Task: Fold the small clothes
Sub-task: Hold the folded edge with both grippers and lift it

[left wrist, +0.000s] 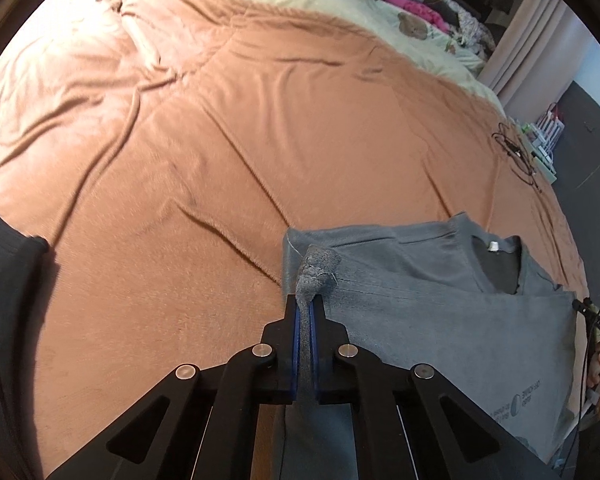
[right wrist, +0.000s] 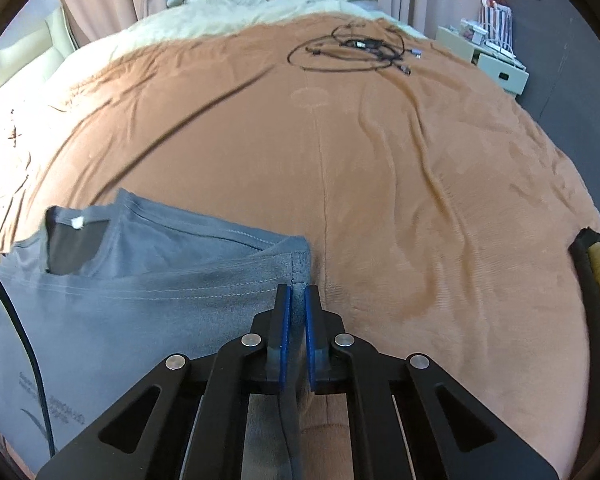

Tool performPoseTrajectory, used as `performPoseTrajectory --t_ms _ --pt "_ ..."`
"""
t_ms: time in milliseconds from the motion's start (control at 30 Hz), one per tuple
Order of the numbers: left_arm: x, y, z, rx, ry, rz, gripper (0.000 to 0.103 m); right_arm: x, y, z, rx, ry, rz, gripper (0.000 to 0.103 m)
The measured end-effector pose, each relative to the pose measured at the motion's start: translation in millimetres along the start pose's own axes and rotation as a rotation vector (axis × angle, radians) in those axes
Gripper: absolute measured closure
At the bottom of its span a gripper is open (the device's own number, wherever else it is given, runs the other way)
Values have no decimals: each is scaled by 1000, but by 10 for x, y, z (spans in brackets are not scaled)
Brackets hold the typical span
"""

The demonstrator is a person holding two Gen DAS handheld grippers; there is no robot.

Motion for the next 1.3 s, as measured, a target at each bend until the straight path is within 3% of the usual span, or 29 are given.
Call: performPoseTrajectory --t_ms 300,533,867,1200,1300 --pt "-418 249 84 -8 1 102 99 -496 119 32 50 51 104 101" --pt "-445 593 155 -25 15 149 99 -616 351 33 49 37 153 101" --pt "51 904 226 -4 73 117 99 -122 581 40 59 -4 109 101" --pt "743 796 59 -25 144 11 99 628 674 62 68 -26 7 100" --pt "854 745 55 -23 173 -28 92 770 680 85 98 -41 -42 98"
Point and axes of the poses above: each gripper's, at about its wrist camera, not at the fingertips, and x roughly the way its jaws point, z to its right, y to its top, the point moved 4 cm from there along x, roughly the way its jaws point, and after that the axes turned 3 degrees about z, right-handed, at the moved point
